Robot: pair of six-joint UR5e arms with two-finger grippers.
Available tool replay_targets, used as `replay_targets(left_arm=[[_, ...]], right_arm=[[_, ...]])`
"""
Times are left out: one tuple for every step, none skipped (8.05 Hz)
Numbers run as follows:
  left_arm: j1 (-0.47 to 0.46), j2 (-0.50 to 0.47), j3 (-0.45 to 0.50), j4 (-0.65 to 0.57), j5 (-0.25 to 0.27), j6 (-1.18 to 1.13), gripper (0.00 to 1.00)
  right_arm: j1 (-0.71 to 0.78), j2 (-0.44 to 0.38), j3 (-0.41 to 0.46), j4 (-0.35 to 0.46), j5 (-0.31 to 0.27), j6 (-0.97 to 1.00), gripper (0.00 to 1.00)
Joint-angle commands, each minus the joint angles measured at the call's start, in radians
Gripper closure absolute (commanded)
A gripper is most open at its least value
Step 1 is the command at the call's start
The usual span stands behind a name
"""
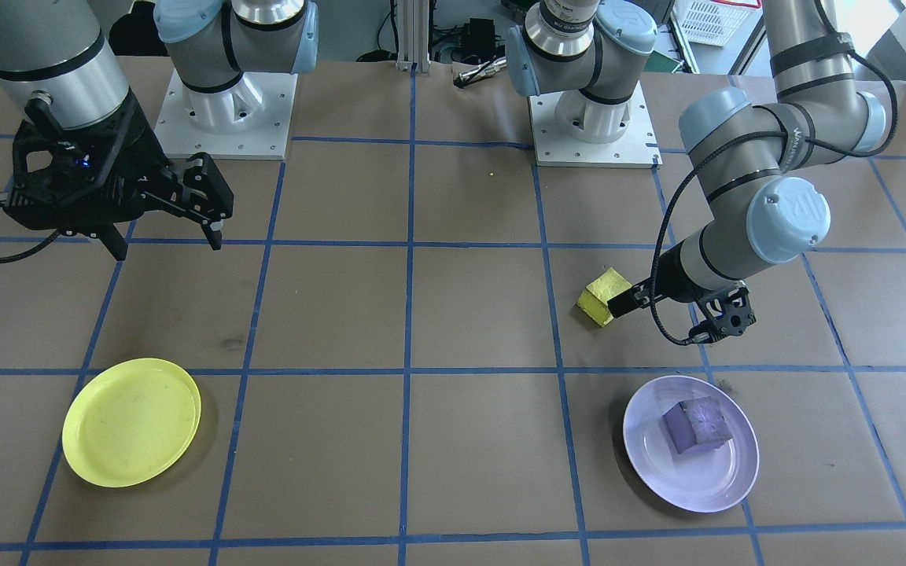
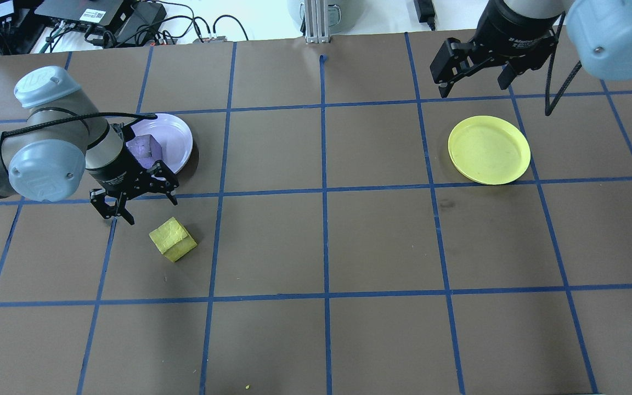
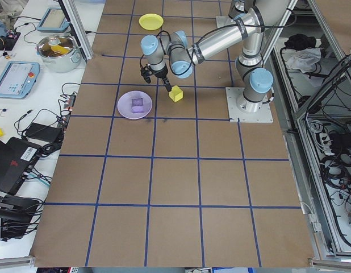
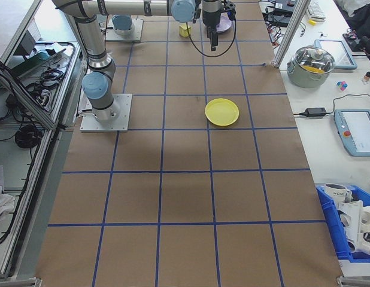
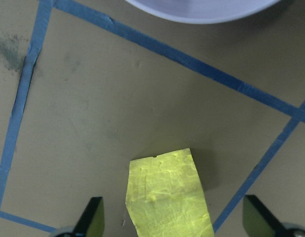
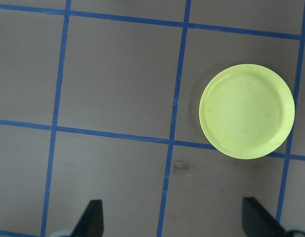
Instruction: Sort blocks by color into plates
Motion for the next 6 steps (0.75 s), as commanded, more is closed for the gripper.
replay_targets(left_arm=[[0.013,-0.029,-0.045,0.023,-0.009,-0.016,0.00],[0.013,-0.029,-0.051,0.021,-0.034,-0.036,0.00],[0.013,-0.035,-0.053,0.021,-0.037,-0.036,0.00],[0.013,-0.043,-0.053,0.020,-0.035,-0.035,0.01],[0.013,-0.050,-0.053,0.021,-0.035,-0.029,0.01],[0.013,-0.061,-0.056,0.020,-0.031,-0.018,0.01]], right_arm=[[0.000,0.000,0.000,-0.002,0.000,0.001,0.00],[0.000,0.000,0.000,0.001,-0.002,0.001,0.00],[0.000,0.000,0.000,0.004,-0.002,0.000,0.00],[0.000,0.000,0.000,0.006,-0.002,0.001,0.00],[0.000,0.000,0.000,0.010,-0.003,0.000,0.00],[0.000,0.000,0.000,0.006,-0.003,0.001,0.00]])
